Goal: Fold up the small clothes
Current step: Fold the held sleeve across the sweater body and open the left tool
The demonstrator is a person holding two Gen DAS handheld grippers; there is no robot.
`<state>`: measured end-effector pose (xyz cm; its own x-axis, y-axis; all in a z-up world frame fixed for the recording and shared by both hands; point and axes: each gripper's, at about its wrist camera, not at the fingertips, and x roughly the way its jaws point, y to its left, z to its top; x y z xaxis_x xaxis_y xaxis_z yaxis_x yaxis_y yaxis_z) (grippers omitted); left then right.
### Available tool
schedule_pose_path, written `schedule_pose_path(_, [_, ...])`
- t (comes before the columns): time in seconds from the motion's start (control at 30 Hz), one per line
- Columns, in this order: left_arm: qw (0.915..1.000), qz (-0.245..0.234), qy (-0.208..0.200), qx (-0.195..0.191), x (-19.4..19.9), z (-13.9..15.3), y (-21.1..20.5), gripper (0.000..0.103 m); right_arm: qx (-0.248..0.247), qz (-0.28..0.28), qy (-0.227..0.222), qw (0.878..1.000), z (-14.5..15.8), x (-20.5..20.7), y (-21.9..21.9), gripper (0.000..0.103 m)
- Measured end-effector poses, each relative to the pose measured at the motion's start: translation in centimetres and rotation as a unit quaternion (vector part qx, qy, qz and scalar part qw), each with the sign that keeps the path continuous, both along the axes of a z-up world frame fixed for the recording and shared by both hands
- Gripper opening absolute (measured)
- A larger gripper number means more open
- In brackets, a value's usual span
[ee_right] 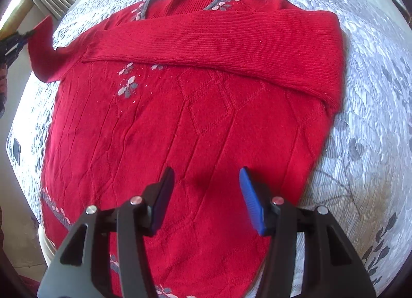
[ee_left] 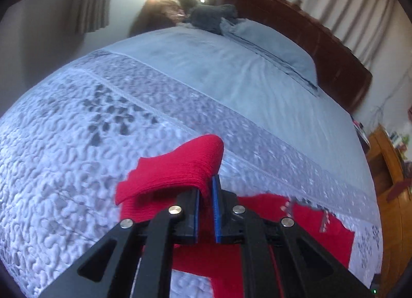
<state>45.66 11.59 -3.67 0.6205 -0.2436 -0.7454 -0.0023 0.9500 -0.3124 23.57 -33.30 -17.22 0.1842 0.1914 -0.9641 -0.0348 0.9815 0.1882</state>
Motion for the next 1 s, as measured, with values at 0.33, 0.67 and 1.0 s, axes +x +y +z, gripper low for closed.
schedule_pose_path(0.33, [0.9876,-0.151,0.043,-0.013,-4.3,-5.8,-16.2,0.010,0.008,-0.012,-0.003,1.000,0.3,-0.8,-1.3,0.055])
schedule_pose_path(0.67, [0.9400,-0.327,0.081,-0.055,-9.1,-7.6,-19.4,0.044,0.010,-0.015,-0.004,1.000,-0.1,-0.6,-1.1,0.058])
schedule_pose_path(1.0, [0.9668,-0.201,0.151,-0.046,-5.7,-6.5,-14.7,0.051,0.012,-0.011,-0.002,1.000,0.0,-0.5,-0.7,0.058])
